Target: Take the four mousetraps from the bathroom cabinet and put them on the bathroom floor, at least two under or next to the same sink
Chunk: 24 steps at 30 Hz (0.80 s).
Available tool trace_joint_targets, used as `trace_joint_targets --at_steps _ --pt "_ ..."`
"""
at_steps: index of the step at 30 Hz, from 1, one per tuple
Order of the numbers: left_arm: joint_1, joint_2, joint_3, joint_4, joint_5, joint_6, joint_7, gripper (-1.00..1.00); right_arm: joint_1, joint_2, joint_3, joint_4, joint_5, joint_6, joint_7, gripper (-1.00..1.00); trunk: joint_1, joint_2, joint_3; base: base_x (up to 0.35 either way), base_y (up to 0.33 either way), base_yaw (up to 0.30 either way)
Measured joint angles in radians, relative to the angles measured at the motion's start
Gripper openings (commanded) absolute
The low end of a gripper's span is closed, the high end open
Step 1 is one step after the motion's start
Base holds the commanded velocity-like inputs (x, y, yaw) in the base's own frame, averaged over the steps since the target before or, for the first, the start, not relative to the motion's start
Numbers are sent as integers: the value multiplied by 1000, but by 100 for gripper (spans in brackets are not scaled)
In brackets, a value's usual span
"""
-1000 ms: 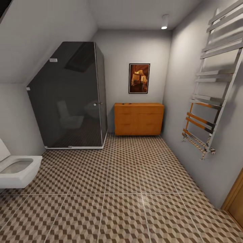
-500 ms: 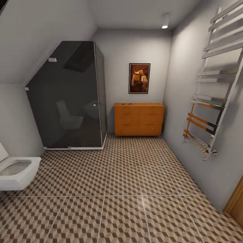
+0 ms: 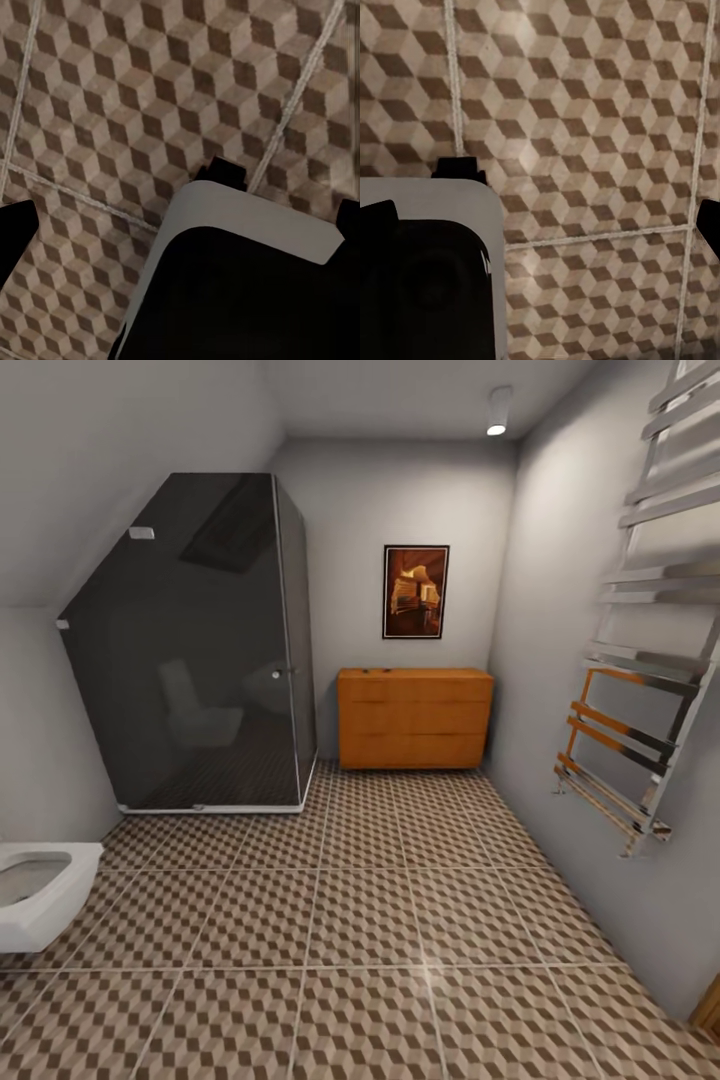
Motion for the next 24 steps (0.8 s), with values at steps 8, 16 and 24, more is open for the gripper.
trace_joint_targets --at_steps 8,16,24 --pt "0 1 0 0 0 9 0 100 0 -1 0 0 1 -1 0 100 0 0 0 322 0 0" --pt "0 1 0 0 0 11 -1 100 0 0 0 0 3 -1 0 100 0 0 0 323 0 0" --pt "0 1 -1 0 0 14 -1 100 0 0 0 0 4 -1 1 100 0 0 0 324 0 0"
